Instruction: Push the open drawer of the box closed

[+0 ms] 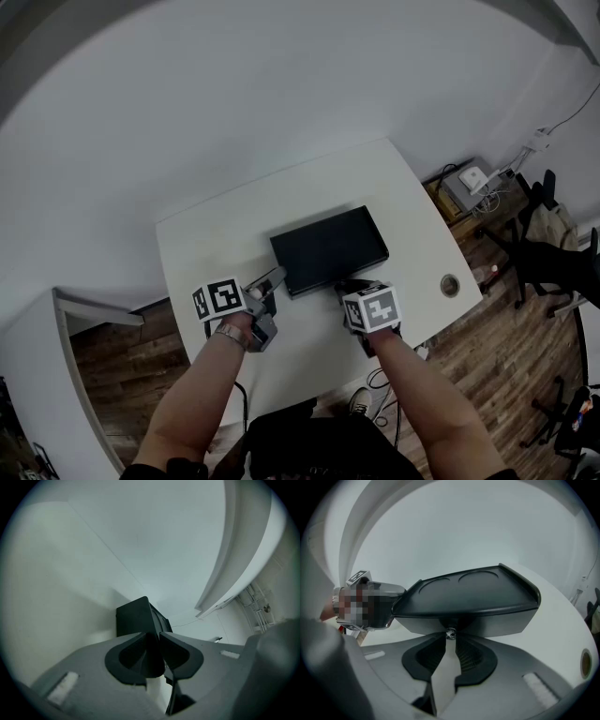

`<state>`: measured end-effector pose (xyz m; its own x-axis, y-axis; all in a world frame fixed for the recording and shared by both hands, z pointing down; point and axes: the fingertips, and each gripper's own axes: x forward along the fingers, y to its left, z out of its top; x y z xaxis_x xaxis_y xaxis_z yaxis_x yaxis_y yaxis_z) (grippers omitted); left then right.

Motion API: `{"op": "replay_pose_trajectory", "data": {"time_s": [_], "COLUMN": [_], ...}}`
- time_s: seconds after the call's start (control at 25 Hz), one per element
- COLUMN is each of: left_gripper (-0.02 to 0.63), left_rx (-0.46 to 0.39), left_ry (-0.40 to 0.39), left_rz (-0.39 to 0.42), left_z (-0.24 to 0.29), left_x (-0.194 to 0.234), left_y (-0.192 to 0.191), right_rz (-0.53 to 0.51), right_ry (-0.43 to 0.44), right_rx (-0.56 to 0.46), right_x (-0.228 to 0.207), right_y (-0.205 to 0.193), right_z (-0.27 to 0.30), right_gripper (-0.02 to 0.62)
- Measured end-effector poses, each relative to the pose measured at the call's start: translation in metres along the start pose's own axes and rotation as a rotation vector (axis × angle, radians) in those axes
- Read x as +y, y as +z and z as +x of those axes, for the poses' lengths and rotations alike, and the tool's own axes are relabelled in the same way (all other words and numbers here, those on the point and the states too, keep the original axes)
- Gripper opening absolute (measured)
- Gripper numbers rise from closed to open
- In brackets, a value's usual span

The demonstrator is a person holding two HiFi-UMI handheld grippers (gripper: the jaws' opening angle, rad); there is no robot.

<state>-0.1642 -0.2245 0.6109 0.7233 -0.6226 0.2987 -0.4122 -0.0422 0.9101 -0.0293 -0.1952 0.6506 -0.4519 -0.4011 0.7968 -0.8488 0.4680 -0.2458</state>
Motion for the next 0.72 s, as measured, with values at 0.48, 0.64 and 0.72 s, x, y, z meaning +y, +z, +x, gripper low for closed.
{"op": "replay_pose_trajectory", "data": {"time_s": [0.48,0.64,0.72], "left_gripper": [0.1,0.1,0.1], "left_rx": [0.004,0.003,0.002], "left_ry": [-0.006,-0.004,-0.003], "left_rz": [-0.006,-0.007,-0.007], "left_z": [0.0005,0.0004,0.0002], "left_x": [0.0009,0.0006,0.0007], "left_y": [0.0004,0.0005,0.0005], "right_rz": [0.005,0.01,0.018], "right_ry": [0.001,0.0,-0.008], "right_rx": [0.004,0.003,0.005], "right_x": [-0.0001,-0.0004,-0.0016], "right_y": [0.0023,0.0037,0.0029], "right_z": [0.0044,0.0051,0.004], "right_gripper": [0.069,0.069,0.069]}}
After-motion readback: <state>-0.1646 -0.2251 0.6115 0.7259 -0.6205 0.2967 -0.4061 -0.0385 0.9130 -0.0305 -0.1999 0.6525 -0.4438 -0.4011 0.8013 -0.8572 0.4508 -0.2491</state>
